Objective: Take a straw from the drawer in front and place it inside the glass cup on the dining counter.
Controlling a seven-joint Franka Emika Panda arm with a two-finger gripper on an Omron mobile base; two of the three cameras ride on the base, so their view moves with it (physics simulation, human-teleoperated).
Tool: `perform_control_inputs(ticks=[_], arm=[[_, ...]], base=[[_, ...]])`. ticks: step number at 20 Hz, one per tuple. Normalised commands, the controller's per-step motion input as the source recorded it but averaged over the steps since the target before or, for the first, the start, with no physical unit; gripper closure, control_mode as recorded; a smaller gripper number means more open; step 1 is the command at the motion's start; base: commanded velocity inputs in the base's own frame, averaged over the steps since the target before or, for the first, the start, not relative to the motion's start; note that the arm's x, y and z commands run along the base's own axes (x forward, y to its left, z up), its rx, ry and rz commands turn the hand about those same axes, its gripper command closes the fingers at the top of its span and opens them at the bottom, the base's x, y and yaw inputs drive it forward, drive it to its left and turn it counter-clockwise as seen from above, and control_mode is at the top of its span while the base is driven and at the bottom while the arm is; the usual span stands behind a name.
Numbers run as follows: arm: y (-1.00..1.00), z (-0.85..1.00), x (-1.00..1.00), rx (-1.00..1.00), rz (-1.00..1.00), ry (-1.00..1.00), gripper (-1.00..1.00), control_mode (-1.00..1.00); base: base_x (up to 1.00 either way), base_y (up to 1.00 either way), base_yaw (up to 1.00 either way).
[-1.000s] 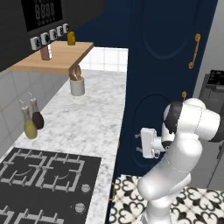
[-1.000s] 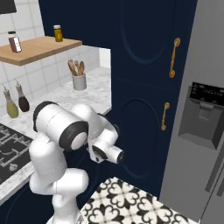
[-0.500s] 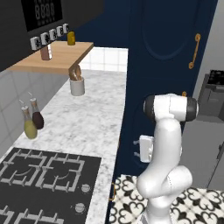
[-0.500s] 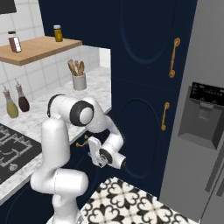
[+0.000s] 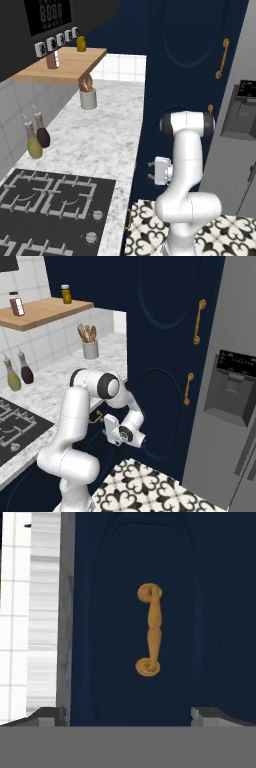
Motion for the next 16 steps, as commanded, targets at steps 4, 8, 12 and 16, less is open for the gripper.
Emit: perform_control_inputs(ticks=[4, 8, 12, 16], arm=[[0.22, -0.18, 0.42, 0.0, 0.02, -0.05, -1.0, -1.0], [0.31, -0.13, 0.39, 0.0, 0.0, -0.06, -1.0, -1.0], [0.28, -0.22, 0.49, 0.0, 0.0, -0.01, -1.0, -1.0], [0.29, -0.28, 0.5, 0.0, 0.0, 0.0, -1.0, -1.0]], base=[[0.0, 0.0, 0.0], [0.0, 0.0, 0.0], [0.0, 0.0, 0.0], [0.0, 0.0, 0.0]])
